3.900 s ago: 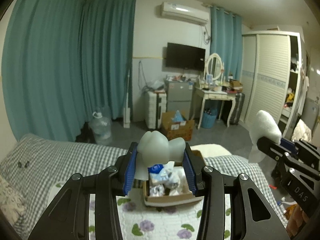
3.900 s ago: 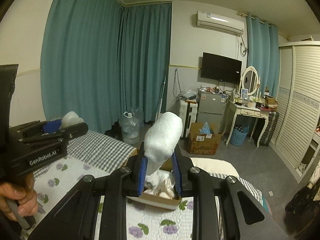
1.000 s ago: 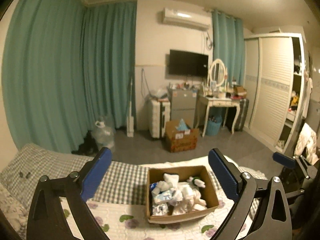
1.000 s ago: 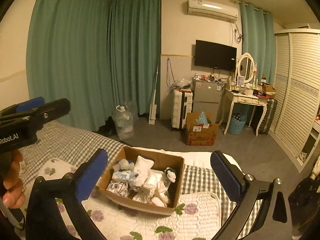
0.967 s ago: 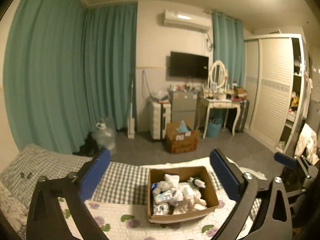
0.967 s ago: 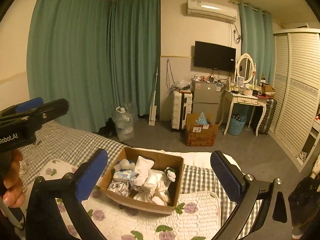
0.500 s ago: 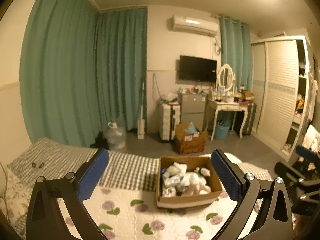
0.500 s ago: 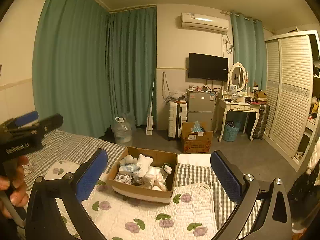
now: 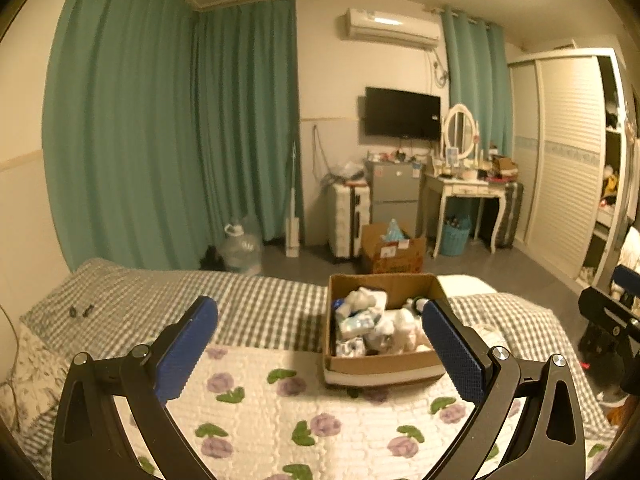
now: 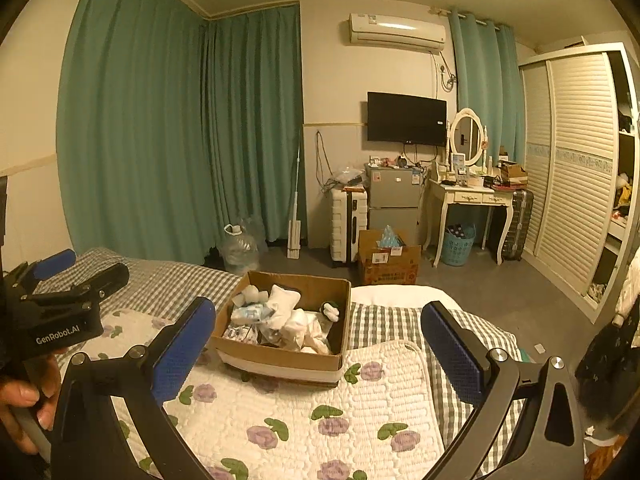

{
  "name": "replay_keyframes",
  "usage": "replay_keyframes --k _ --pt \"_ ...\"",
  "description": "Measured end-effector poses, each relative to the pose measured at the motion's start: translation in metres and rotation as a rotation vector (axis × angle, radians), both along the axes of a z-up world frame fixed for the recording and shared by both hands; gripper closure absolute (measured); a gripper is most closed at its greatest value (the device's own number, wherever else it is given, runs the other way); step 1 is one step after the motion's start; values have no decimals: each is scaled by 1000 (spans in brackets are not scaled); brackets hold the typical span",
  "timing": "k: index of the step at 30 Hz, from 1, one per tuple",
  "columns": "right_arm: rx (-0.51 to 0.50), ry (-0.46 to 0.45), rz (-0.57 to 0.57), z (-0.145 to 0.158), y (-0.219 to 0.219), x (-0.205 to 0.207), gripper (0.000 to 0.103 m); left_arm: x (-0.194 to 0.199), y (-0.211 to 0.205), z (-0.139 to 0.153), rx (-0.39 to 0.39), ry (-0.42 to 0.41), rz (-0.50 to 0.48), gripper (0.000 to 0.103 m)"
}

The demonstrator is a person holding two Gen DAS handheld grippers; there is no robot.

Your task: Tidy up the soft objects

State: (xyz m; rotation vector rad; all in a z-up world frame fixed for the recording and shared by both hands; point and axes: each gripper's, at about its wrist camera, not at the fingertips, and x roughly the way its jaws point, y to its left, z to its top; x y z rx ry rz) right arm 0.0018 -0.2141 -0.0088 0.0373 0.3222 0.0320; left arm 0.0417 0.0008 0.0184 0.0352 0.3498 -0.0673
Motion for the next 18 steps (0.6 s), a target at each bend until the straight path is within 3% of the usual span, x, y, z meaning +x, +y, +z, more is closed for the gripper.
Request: replay_keyframes --k 18 --pt "-1 14 0 -9 9 12 0 -1 3 -2 -1 0 4 0"
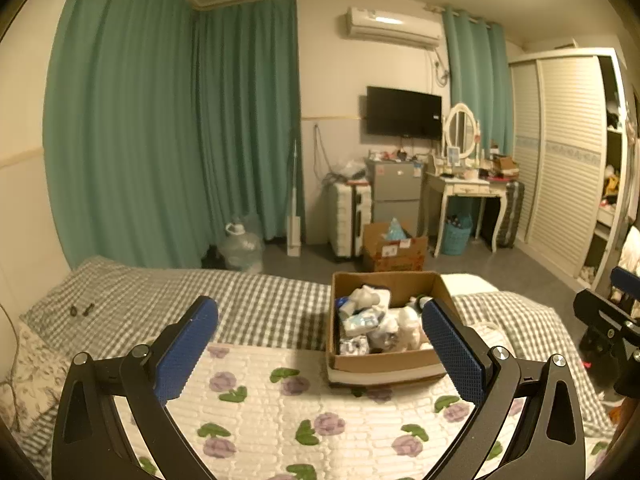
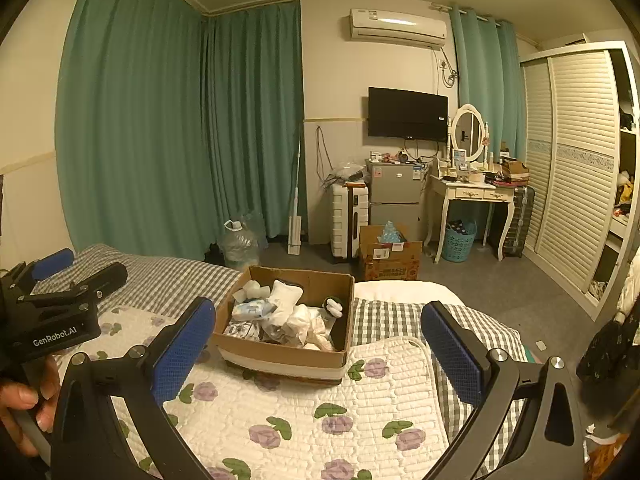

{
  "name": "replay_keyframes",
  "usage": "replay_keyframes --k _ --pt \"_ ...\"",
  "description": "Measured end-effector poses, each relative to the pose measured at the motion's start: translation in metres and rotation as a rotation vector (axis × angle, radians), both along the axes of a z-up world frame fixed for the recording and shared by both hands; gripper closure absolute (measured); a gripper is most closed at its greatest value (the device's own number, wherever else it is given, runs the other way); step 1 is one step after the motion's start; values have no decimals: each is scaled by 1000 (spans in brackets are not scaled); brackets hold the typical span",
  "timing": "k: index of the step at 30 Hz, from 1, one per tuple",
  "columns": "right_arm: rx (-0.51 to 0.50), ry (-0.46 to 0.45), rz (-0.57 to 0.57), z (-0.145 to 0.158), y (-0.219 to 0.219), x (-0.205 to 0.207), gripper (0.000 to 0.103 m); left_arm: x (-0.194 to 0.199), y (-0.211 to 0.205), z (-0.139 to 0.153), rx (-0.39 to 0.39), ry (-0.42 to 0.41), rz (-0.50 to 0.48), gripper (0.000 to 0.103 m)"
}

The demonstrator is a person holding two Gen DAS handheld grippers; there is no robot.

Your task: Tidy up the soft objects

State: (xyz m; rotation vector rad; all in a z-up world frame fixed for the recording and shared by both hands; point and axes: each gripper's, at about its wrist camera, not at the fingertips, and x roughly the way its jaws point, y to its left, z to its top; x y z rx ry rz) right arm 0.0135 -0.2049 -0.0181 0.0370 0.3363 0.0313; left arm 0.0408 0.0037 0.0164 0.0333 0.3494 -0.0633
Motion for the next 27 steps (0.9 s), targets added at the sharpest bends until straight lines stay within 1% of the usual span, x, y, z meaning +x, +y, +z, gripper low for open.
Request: replay_keyframes --k 11,27 --pt "-2 2 0 0 3 -1 0 0 1 0 0 -3 -1 0" --pt "-1 3 1 -3 6 -2 0 -4 3 6 -5 -10 -1 0"
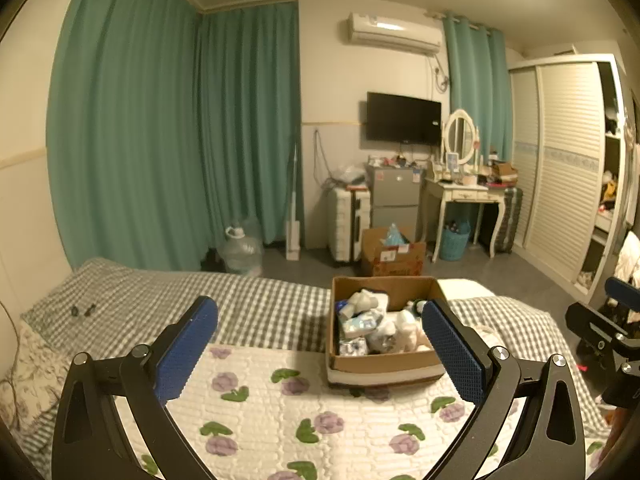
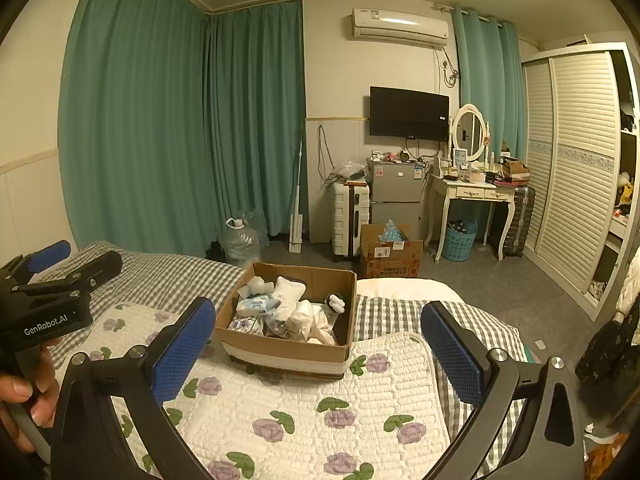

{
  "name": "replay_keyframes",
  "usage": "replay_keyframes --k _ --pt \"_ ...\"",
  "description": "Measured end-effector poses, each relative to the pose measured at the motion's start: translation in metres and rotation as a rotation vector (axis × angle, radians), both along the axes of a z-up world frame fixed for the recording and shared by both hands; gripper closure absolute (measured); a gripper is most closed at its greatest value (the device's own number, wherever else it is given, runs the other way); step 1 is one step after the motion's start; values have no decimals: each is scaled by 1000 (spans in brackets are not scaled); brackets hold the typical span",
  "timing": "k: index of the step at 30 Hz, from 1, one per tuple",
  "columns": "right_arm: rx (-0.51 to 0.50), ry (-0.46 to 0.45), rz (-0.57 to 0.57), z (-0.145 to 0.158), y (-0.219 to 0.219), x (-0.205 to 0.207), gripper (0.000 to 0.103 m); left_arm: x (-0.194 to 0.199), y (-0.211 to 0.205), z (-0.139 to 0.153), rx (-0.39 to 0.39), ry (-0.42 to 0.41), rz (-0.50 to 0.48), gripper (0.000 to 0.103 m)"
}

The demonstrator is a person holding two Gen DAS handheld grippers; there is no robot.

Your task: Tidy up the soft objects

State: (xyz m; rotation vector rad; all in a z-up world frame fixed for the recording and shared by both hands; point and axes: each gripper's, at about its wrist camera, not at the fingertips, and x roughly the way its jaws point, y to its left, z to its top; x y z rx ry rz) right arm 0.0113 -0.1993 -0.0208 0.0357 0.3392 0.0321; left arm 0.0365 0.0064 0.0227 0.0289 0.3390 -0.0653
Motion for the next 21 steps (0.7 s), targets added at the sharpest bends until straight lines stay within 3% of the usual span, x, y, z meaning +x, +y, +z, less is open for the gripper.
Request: replay_keyframes --k 21 --pt "10 9 -5 -3 -10 -7 0 -3 -8 1 1 22 -3 0"
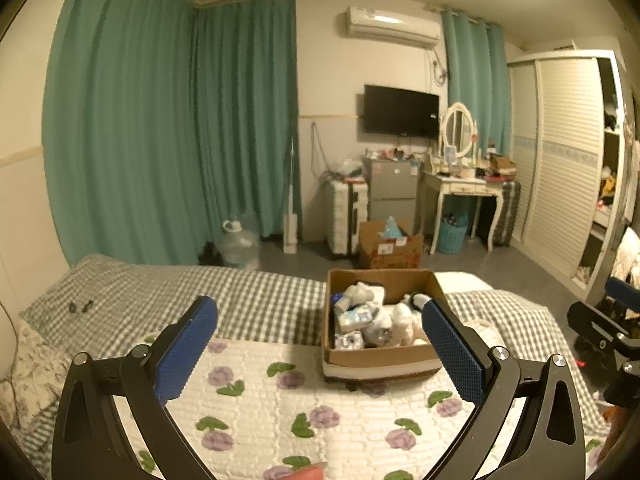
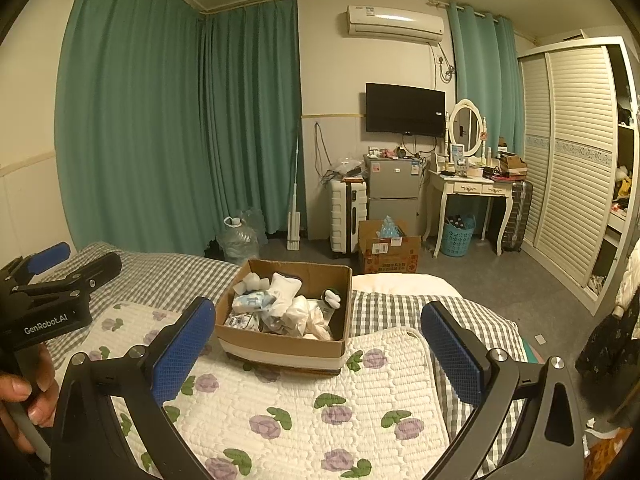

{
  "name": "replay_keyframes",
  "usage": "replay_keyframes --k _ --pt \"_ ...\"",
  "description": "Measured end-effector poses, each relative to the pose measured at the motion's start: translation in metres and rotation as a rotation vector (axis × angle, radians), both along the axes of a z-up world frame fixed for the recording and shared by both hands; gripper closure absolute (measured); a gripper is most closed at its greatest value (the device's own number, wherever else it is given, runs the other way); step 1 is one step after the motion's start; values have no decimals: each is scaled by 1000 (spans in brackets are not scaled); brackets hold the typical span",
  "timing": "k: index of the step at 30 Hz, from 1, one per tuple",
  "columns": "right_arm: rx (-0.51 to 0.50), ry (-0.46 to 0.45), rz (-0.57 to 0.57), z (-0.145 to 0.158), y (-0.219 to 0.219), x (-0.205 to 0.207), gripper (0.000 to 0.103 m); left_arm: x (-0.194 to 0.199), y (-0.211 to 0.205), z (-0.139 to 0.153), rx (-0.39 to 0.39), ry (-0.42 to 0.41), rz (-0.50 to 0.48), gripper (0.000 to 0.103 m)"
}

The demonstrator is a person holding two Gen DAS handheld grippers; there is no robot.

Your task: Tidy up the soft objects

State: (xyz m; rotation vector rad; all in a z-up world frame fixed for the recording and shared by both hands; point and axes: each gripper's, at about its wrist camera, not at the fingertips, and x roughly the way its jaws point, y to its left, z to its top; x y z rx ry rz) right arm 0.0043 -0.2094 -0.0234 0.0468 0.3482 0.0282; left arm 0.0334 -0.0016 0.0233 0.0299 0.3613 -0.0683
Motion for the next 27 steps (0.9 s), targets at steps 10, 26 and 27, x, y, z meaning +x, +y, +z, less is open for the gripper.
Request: replay_keyframes --k 10,26,27 --pt "-3 7 2 -2 -2 -1 0 -3 -2 0 10 -6 16 0" --pt "-9 21 1 -7 -1 2 0 -2 -2 -2 17 -5 13 0" --pt "-7 22 1 -7 -1 2 0 -2 -2 -3 19 -4 13 0"
